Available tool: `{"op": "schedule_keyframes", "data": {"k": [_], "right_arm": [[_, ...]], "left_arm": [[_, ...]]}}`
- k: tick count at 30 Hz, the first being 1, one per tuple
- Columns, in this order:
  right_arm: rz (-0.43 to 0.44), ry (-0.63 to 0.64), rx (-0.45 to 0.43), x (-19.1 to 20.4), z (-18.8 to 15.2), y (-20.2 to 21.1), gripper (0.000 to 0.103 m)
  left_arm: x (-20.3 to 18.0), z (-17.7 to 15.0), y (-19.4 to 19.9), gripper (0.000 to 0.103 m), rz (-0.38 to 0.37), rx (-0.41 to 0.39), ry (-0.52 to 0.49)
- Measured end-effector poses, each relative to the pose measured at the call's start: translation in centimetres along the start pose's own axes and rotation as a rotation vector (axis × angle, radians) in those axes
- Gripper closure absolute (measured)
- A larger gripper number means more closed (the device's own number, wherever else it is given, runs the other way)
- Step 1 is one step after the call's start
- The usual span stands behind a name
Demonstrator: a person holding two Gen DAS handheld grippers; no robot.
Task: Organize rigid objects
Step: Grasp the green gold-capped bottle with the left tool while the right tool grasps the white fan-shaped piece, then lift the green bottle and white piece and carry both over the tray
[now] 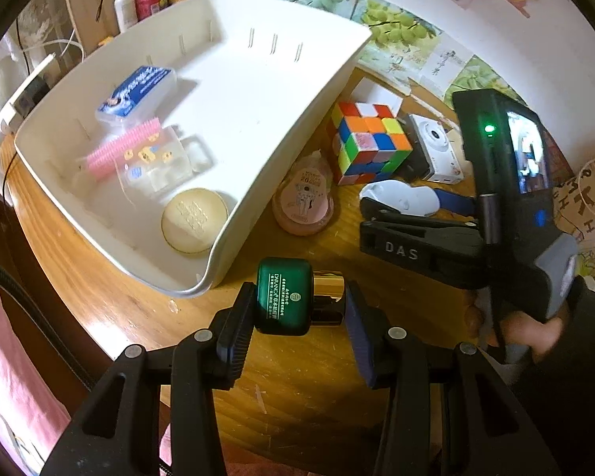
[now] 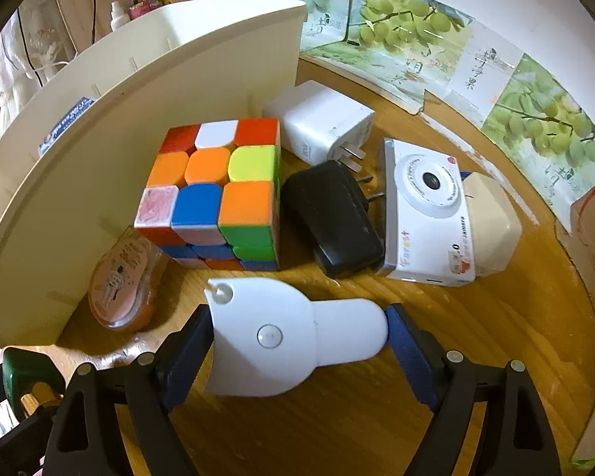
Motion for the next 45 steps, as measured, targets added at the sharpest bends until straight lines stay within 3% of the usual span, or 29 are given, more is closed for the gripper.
{"op": "schedule_keyframes", "data": {"k": [12,22,35,45], "right_arm": [[-0.005,-0.016,-0.032,0.6,-0.7,0.5,0.017],[0.0,-0.08,0.007,1.2,-2.9,1.8,0.017],[0.041,-0.296,0.055,3.9,-7.7,4.8,0.018],[0.037,-0.459,0.017,7.3,-9.4,7.9,0.019]], "left_arm": [[-0.5,1.0,1.9,0.056,-0.027,-0.026,-0.077],[-1.0,2.3,4.1,0.056,-0.075,-0.062,-0.208],[1.3,6.0,9.5,0.056,-0.241,-0.202,-0.356],[5.9,9.5,11.1,0.056,-0.357,-0.259,-0.342]]}}
Point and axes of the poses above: each gripper's, at about its wrist camera, not at the fingertips, and y roughly against the way its jaws point, x to its left, z to its top, the point moved 3 cm from there along -y, roughly the way its jaws point, and after that the axes turned 1 degree about -x, right-handed, at the moved point
